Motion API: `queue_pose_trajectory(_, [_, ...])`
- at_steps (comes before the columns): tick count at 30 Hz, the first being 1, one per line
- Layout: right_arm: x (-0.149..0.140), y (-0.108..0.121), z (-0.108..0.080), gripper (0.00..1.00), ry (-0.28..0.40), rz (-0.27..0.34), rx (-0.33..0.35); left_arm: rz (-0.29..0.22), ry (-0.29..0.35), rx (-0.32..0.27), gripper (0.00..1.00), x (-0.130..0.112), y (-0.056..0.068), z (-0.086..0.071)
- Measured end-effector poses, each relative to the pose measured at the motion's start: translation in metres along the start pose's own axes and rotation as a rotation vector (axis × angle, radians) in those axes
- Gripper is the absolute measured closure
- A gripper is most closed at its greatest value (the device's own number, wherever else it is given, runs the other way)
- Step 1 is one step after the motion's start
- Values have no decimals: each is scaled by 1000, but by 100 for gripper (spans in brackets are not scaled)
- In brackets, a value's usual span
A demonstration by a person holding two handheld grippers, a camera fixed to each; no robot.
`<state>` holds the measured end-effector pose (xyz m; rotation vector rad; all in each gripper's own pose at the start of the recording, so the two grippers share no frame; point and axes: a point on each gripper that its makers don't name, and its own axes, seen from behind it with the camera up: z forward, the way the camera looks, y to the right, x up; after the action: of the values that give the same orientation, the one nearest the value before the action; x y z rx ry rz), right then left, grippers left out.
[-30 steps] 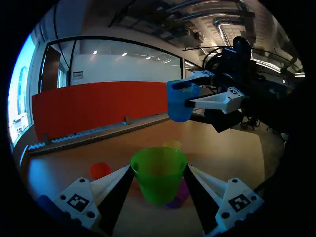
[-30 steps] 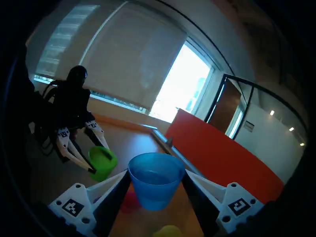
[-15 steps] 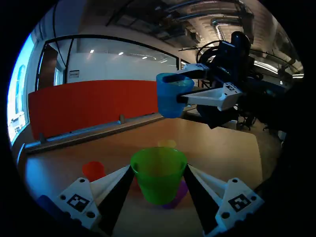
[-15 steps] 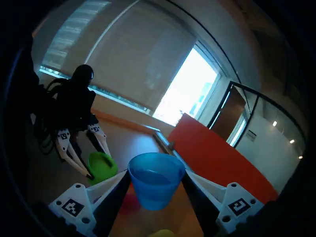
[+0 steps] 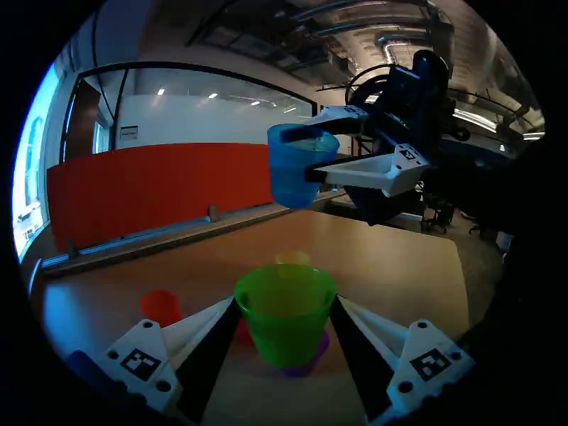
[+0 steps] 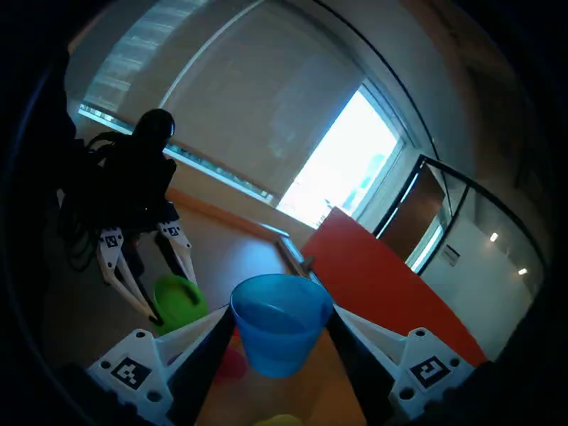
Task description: Pour water
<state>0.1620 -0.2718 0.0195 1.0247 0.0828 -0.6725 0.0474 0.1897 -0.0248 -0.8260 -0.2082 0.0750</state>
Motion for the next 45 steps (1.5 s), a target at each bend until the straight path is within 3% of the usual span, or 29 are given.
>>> queue_pose_trajectory(35, [4, 4, 7, 9, -16, -152, 4, 9, 11, -63, 15, 0, 26, 9])
queue_pose_trajectory(45, [6, 5, 8, 9, -21, -179, -1, -1, 22, -64, 15, 0, 26, 11])
